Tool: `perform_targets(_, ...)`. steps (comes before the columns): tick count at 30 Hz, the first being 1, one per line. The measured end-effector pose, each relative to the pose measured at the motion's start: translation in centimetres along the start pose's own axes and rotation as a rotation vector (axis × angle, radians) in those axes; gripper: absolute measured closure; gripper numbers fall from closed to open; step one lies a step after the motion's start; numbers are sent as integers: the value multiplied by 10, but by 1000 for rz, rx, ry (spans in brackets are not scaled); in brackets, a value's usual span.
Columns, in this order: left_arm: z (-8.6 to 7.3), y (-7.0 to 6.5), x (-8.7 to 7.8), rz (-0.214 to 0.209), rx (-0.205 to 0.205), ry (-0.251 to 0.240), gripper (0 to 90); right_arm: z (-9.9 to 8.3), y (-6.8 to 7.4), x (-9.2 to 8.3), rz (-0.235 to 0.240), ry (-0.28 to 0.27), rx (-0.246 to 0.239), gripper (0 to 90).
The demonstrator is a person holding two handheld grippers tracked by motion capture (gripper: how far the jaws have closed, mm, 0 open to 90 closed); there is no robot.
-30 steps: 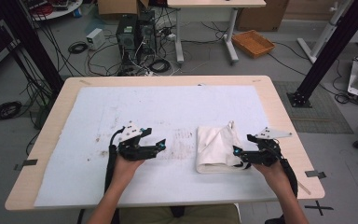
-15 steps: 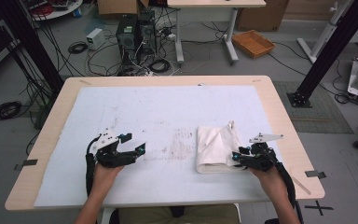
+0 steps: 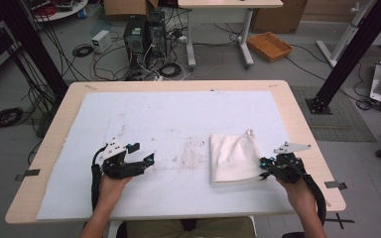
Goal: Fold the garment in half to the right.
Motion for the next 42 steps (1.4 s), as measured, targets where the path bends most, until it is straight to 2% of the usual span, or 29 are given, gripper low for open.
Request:
perform_targets(1,0,0,0,1,-3,-3,257,-2,-1,1,-11,12,-4,815)
perform_targets(3,0,0,0,1,-3,-3,257,-3,-3,3,-13,30,-2,815)
perform_targets(4,0,0,0,4,-6,-4,257,-4,-7,2,-40,58,14,669)
perform_targets(6,0,1,1,4,-4,-5,257,2,-9,-7,-59,-5,23,660)
perform_targets(7,0,1,1,5,-7,-7,257,7,-8,-12,-64,-61,22,657)
perform_targets(9,0,2,2,4,-10,-4,257,14,1,-18,-14,-148,4,665)
perform_targets(10,0,2,3,2,-11,-2,257,17,8,-16,15,-169,-18,677)
perform_targets(11,0,1,3,-1,-8,1,257,18,17,-12,48,-165,-38,685)
perform_targets(13,0,1,3,-3,-8,-2,257,16,30,3,101,-113,-81,692)
perform_targets(14,0,0,2,-4,-8,-2,257,13,33,9,101,-71,-103,711)
perform_targets(16,0,0,1,-5,-10,-11,257,6,31,14,51,5,-149,716)
perform_targets(18,0,1,1,1,-6,-7,257,0,22,13,66,72,-111,711)
perform_targets(20,0,1,1,4,-13,-5,257,0,19,11,60,79,-112,712)
perform_targets(21,0,1,1,5,-12,-5,257,1,16,5,31,107,-131,712)
perform_targets(23,0,1,1,6,-11,-6,257,5,17,1,31,105,-141,712)
perform_targets(24,0,1,1,7,-11,-6,257,9,18,-2,37,80,-133,696)
perform_targets(27,0,2,2,6,-13,-5,257,28,24,-5,86,-66,-82,645)
perform_targets(29,0,2,1,5,-11,-7,257,40,30,0,99,-122,-80,637)
perform_targets(30,1,2,1,5,-11,-8,257,49,35,8,98,-128,-79,636)
perform_targets(33,1,2,0,5,-13,-15,257,68,43,29,50,-107,-86,608)
perform_targets(37,1,3,1,1,-15,-13,257,87,46,63,-58,-10,-87,582)
perform_targets(38,1,3,1,1,-16,-12,257,88,46,70,-58,12,-85,577)
perform_targets(39,1,3,1,1,-16,-12,257,88,46,70,-58,12,-85,577)
perform_targets(40,0,2,2,-1,-15,-8,257,88,47,77,-60,44,-78,577)
perform_targets(41,0,2,2,-1,-14,-8,257,86,47,89,-73,112,-84,641)
perform_targets(42,0,2,2,-1,-14,-8,257,86,47,91,-84,110,-88,729)
Point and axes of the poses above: each handheld gripper's, and its own axes: x roughly forward along the jaws, z roughly out of its top, y roughly to its left, the point moved 3 cm from there along x, roughly forward along the jaws, and after that the axes turned 14 degrees about -z, right-handed, at the moved point
